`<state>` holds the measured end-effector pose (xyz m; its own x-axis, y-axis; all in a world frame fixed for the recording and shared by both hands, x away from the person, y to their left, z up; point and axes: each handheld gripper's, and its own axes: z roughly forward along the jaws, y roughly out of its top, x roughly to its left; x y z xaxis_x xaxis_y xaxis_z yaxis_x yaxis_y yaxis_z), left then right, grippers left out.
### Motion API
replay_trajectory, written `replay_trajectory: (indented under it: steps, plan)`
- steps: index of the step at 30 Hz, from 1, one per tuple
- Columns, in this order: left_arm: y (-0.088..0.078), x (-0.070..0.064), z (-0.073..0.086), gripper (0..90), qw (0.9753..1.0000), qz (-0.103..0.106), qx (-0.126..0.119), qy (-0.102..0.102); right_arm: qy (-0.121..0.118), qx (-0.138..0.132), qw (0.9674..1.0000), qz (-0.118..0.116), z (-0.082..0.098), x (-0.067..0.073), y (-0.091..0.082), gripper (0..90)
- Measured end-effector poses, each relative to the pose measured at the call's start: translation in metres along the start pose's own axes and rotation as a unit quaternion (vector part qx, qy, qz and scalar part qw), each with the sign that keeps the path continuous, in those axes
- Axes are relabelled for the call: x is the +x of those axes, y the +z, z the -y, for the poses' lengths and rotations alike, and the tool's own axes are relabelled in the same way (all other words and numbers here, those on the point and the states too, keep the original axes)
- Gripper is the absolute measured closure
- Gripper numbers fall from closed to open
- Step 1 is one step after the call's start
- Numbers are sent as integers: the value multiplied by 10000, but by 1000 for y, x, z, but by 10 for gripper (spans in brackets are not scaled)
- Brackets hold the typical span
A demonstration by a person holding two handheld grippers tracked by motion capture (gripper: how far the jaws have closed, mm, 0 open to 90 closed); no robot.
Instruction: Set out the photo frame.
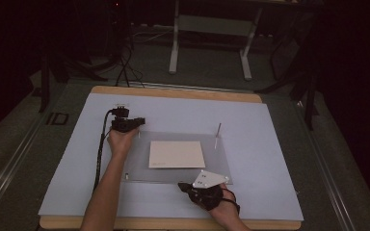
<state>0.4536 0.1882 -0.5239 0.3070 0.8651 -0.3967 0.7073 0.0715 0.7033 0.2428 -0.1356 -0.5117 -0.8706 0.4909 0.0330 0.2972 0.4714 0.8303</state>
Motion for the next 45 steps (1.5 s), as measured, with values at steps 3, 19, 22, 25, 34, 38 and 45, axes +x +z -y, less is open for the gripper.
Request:
replay_trajectory:
  steps: [3, 19, 22, 25, 34, 38, 45]
  plan:
    - [0, 2, 0, 795, 10000, 67, -25, -67, -5, -83, 10000, 32, -5, -1, -3, 900]
    - [2, 5, -1, 789, 9998, 113, -51, -179, -42, -257, 9996, 120, -18, -7, -11, 900]
    - [2, 6, -1, 779, 9997, 134, -37, -221, -47, -350, 9992, 197, -22, -9, -15, 900]
    - [2, 7, 0, 767, 9998, 102, 59, -182, -48, -366, 9991, 213, -24, -11, -17, 900]
    - [-1, 11, -1, 753, 9997, 168, 14, -164, -47, -488, 9983, 309, -32, -14, -21, 900]
    - [-3, 12, -1, 740, 9998, 178, -35, -118, -57, -552, 9977, 381, -35, -15, -23, 900]
    - [-10, 12, -3, 719, 9996, 220, -150, 1, -35, -654, 9969, 444, -41, -19, -26, 900]
